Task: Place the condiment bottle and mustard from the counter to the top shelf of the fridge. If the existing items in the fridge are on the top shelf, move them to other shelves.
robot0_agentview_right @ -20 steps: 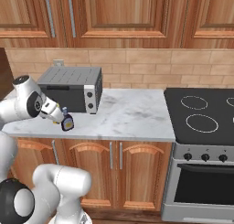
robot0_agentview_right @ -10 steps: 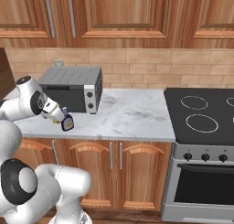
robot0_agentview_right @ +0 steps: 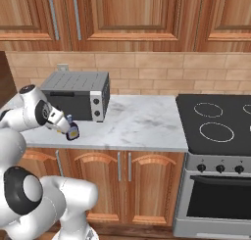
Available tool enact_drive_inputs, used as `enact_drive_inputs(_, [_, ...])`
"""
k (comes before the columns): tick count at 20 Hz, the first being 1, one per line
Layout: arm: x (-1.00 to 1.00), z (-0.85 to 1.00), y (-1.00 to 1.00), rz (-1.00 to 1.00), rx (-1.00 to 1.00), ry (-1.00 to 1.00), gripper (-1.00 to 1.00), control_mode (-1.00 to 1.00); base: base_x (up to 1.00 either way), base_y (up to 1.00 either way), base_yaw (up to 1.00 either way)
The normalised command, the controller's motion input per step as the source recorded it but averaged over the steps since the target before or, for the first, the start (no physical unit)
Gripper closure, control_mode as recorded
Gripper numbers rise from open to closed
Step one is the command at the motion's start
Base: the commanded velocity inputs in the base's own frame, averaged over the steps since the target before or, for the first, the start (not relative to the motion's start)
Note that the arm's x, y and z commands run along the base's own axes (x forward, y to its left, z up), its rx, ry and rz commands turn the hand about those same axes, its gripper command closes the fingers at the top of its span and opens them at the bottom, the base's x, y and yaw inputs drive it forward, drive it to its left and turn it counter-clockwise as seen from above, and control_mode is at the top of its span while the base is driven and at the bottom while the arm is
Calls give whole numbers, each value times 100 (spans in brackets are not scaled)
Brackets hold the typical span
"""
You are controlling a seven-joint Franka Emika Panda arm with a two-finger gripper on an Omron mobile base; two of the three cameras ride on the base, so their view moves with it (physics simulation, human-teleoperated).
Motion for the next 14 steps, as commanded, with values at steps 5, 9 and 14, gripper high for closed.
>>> enact_drive_inputs(5, [18,-14,0,0,0,0,-100,-100,0,0,0])
enact_drive_inputs(9, [31,-8,0,0,0,0,-100,-100,0,0,0])
enact_drive_inputs(14, [33,-4,1,0,0,0,-100,-100,0,0,0])
